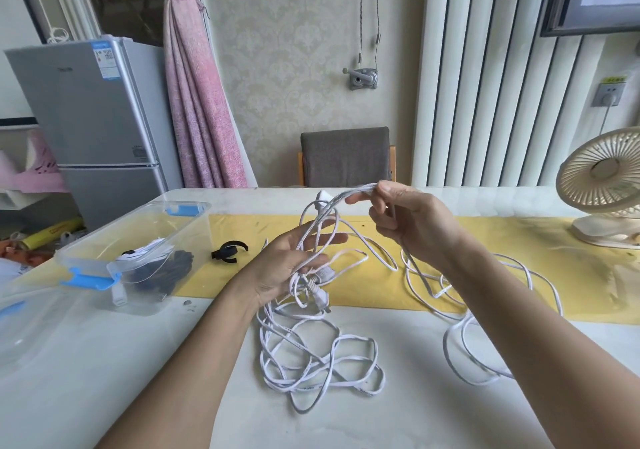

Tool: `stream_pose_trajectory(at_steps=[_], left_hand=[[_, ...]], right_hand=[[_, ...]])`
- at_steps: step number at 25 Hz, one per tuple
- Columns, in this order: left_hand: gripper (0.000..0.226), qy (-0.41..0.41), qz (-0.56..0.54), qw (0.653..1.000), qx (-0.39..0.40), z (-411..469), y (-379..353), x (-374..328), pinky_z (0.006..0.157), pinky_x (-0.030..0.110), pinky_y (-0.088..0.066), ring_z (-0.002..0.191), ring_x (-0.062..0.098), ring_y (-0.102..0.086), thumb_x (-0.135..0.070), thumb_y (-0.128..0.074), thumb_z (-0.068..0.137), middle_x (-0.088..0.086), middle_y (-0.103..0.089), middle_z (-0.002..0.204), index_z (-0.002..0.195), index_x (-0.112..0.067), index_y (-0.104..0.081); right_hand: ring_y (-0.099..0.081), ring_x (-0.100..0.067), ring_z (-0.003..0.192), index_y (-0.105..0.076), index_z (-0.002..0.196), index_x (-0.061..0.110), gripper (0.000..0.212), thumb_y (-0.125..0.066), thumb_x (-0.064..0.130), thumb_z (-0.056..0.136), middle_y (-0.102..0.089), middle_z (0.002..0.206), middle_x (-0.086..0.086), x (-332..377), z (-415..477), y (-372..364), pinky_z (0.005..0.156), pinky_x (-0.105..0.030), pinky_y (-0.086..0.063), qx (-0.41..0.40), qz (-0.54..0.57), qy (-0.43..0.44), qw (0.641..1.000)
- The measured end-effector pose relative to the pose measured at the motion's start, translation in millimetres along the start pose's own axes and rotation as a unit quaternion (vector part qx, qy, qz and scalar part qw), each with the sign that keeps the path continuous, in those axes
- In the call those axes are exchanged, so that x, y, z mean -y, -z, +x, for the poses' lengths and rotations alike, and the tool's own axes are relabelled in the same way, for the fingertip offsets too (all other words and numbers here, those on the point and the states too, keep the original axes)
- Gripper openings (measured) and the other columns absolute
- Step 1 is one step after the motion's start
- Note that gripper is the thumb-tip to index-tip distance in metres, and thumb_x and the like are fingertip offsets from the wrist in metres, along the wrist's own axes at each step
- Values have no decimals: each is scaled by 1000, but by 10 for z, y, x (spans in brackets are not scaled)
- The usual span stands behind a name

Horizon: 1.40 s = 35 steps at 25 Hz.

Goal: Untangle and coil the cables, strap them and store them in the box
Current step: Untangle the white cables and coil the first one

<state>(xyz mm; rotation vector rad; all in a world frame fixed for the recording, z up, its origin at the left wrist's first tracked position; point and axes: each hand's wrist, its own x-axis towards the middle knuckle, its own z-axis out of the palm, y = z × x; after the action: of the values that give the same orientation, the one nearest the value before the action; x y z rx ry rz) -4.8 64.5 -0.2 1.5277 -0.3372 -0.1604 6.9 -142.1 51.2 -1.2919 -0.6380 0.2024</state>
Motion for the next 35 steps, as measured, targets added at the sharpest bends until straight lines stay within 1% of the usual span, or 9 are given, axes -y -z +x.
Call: stream_pose_trajectory(at_steps=[5, 9, 12, 14, 18, 25, 28, 31, 35], left_hand=[[6, 1, -108, 991, -82, 61, -42, -22, 46, 15, -39, 38, 5, -42, -6, -70, 76, 0, -57, 61, 73, -12, -70], [8, -68, 10, 970, -234, 102, -112, 27, 45, 24, -48, 30, 9, -32, -9, -59, 90, 8, -51, 64, 84, -4, -60], [12, -69, 22, 944, -323, 117, -132, 37, 46, 28, -48, 32, 10, -36, -18, -55, 93, 9, -60, 81, 91, -6, -57], [19, -40, -2, 954, -298, 88, -174, -17, 48, 26, -45, 38, 8, -41, -29, -47, 97, 4, -65, 100, 100, -16, -61], [38, -28, -166, 975, -145, 18, -136, -141, 46, 18, -40, 64, 10, -47, -25, -44, 93, -9, -67, 107, 128, -39, -51], [66, 55, -155, 986, -7, -48, -157, -196, 46, 19, -40, 65, 15, -54, -61, -41, 76, 13, -64, 96, 109, -13, -70], [96, 116, -207, 970, 52, -30, -184, -89, 76, 37, -55, 94, 35, -64, -79, -39, 66, 27, -61, 112, 116, -2, -65], [103, 115, -268, 951, 97, -7, -239, -9, 102, 52, -41, 110, 42, -58, -83, -53, 58, 29, -62, 111, 117, 0, -64], [84, 41, -332, 942, 29, 30, -193, -64, 66, 34, -56, 80, 27, -65, -51, -87, 49, 21, -61, 98, 113, -2, -59]], right_hand=[[-14, -14, 52, -34, 55, 15, 35, -39, 12, 89, -67, 83, -10, 52, 0, 127, 49, -25, -11, -94, 16, -11, 995], [-13, -17, 55, -59, 45, 16, 49, -52, 22, 93, -50, 78, -37, 19, -15, -26, 53, -30, -10, -83, -104, -9, 991], [-15, -21, 54, -51, 37, 11, 48, -55, 7, 85, -51, 83, -49, 47, -35, -142, 52, -33, -12, -10, -158, -20, 987], [-19, -27, 52, -25, 37, 12, 51, -54, 2, 77, -66, 75, -30, 56, -47, -185, 51, -34, -11, 47, -152, -39, 987], [-27, -18, 46, -23, 34, 17, 48, -52, 1, 69, -62, 63, -25, 51, -69, -205, 48, -29, -11, 84, -134, -70, 985], [-25, -41, 55, -32, 29, 21, 38, -56, 14, 57, -41, 38, -2, 57, -53, -51, 52, -34, -8, 109, -123, -60, 985], [-40, -44, 57, -23, 34, 21, 40, -55, 15, 57, -35, 36, 6, 84, -61, -19, 55, -40, -8, 129, -129, -58, 982], [-38, -42, 51, -22, 35, 20, 40, -54, 12, 59, -38, 37, 2, 107, -75, -20, 57, -45, -6, 151, -125, -49, 979], [-33, -18, 44, -21, 35, 16, 43, -55, 7, 60, -44, 46, -20, 179, -94, -42, 51, -34, -8, 140, -130, -52, 980]])
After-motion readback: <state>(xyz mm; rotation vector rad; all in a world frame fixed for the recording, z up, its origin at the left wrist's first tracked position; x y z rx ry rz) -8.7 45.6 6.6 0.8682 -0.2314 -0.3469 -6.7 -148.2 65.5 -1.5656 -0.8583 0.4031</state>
